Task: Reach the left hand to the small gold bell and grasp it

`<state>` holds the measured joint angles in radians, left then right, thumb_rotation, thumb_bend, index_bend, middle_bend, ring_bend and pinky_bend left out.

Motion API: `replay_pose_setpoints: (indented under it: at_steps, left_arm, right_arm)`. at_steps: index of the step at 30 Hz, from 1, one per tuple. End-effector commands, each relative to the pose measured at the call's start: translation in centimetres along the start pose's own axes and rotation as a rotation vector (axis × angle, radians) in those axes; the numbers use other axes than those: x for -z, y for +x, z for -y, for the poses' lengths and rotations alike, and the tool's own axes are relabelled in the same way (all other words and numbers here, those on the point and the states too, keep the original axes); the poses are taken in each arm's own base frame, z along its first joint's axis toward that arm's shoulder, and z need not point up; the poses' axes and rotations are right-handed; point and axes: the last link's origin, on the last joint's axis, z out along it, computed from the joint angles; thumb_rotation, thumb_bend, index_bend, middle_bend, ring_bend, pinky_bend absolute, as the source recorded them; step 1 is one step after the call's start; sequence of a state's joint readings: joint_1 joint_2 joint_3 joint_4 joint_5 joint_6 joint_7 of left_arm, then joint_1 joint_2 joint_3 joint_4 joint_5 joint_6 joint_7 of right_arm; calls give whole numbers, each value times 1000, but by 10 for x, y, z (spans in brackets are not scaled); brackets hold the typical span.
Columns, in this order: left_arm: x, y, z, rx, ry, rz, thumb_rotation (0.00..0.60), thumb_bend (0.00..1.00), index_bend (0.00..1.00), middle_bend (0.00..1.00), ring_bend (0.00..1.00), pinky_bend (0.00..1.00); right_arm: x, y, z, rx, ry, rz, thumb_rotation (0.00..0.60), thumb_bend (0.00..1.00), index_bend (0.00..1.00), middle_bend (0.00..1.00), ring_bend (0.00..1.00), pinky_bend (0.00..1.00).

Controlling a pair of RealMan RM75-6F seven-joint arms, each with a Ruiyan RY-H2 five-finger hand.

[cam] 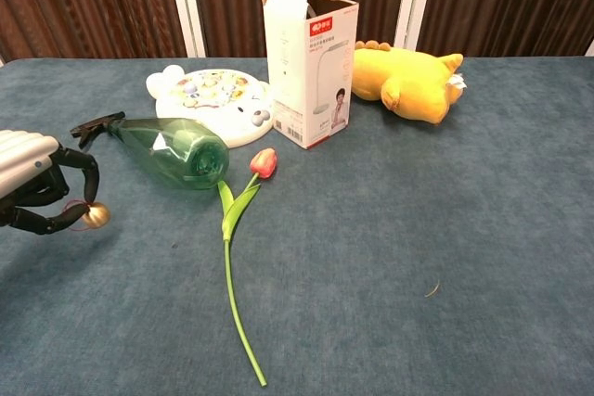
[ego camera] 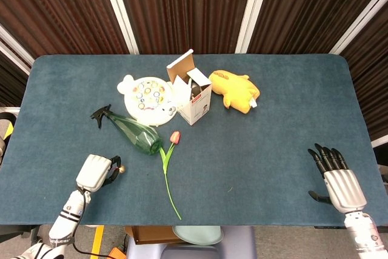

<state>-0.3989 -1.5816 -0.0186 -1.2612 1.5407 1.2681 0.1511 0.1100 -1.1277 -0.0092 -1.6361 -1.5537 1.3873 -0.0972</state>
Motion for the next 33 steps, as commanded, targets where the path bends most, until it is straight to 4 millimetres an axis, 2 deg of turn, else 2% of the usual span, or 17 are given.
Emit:
replay_pose_setpoints:
  at_steps: [1,11,16,20,27,33]
  left_arm:
    - [0,-3,0,-3,-1,10,600,429,670,1000,1000,1000]
    - [-2,-15,-3,-28,-22,34,600,428,657,1000,1000,1000]
    - [-4,-21,-3,-35,-23,58,600,429,605,1000,1000,1000]
    - [-4,-22,-4,-39,-24,67,600,427,529,1000,1000,1000]
    - [-2,-17,-5,-33,-33,67,600,418,294,1000,1000,1000]
    - [15,-4,-1,-37,-40,69,600,414,171,1000,1000,1000]
  right_arm:
    - [0,0,0,0,-2,-2,600,236,0,0,0,0]
    - [-2,-1,0,2,-9,1,600,236,0,0,0,0]
    - [-2,-1,-1,1,-10,1,600,236,0,0,0,0]
    - [-2,0,-1,-1,-14,-4,600,236,0,0,0,0]
    - [-2,0,-1,-2,-13,-4,600,236,0,0,0,0]
    - [0,1,-1,-4,-10,-8,600,236,0,0,0,0]
